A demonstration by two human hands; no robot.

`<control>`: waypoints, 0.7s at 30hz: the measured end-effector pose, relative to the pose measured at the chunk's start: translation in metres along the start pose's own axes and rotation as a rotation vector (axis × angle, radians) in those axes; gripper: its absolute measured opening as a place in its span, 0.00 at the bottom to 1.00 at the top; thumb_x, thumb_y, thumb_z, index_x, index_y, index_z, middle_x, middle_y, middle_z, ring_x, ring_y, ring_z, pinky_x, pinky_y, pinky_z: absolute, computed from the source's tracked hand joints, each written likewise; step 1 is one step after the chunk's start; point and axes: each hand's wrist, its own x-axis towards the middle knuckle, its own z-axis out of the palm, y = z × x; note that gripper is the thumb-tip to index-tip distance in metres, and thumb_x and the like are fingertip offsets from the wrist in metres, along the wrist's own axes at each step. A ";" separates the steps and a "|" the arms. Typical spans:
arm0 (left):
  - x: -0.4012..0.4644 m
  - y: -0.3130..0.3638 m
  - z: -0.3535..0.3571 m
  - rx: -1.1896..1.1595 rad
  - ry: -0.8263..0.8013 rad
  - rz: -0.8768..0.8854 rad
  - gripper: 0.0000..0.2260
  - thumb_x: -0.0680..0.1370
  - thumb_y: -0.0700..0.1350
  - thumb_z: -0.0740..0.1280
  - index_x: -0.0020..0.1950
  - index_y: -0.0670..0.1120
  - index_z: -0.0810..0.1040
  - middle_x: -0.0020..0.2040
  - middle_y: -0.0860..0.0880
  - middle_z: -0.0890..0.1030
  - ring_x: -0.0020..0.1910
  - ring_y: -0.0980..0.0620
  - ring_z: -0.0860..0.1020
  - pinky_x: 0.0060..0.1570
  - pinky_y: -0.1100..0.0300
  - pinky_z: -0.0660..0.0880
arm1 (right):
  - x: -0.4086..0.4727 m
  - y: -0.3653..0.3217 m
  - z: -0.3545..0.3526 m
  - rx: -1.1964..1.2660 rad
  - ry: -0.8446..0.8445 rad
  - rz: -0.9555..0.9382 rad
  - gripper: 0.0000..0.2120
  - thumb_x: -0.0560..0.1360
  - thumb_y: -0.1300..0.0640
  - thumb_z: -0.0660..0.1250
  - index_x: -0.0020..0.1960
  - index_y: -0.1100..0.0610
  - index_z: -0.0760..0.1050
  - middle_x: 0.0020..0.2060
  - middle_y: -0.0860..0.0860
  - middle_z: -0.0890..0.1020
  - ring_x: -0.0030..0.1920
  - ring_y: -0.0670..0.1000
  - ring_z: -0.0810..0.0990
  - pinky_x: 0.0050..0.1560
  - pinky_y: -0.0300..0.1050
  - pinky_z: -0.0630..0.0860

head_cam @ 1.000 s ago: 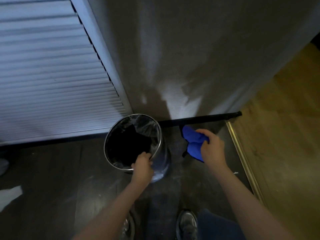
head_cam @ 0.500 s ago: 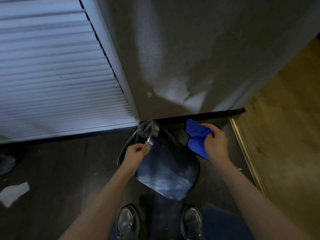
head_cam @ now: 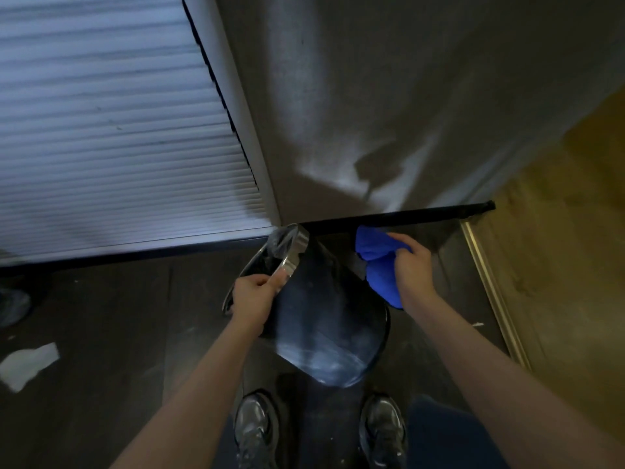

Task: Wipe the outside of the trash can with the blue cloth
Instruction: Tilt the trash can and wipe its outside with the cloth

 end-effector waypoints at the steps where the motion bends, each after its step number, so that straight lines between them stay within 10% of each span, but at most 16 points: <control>1: 0.003 0.002 -0.001 -0.010 0.014 0.003 0.23 0.70 0.52 0.72 0.39 0.29 0.78 0.33 0.40 0.74 0.35 0.46 0.71 0.41 0.48 0.73 | 0.001 0.001 0.005 0.006 -0.006 -0.008 0.21 0.69 0.73 0.50 0.47 0.57 0.77 0.45 0.56 0.79 0.48 0.54 0.77 0.50 0.44 0.73; 10: 0.021 0.005 -0.017 -0.182 0.085 -0.036 0.15 0.70 0.49 0.72 0.29 0.41 0.77 0.33 0.40 0.73 0.35 0.46 0.70 0.39 0.53 0.68 | -0.015 0.032 0.069 -0.307 -0.245 -0.212 0.21 0.71 0.71 0.54 0.58 0.55 0.75 0.59 0.57 0.77 0.60 0.53 0.73 0.60 0.40 0.67; 15: 0.022 0.000 -0.022 -0.225 0.082 -0.065 0.14 0.71 0.48 0.71 0.31 0.39 0.79 0.35 0.38 0.74 0.37 0.44 0.71 0.41 0.52 0.69 | -0.025 0.056 0.098 -0.553 -0.579 -0.203 0.23 0.79 0.55 0.56 0.72 0.44 0.56 0.76 0.53 0.47 0.75 0.54 0.44 0.73 0.52 0.47; 21: 0.021 -0.005 -0.032 -0.188 0.061 -0.058 0.12 0.70 0.51 0.71 0.31 0.45 0.81 0.37 0.34 0.79 0.38 0.43 0.77 0.45 0.47 0.76 | -0.024 0.063 0.103 -0.143 -0.446 -0.041 0.23 0.78 0.46 0.55 0.71 0.40 0.54 0.75 0.47 0.53 0.75 0.49 0.48 0.75 0.56 0.49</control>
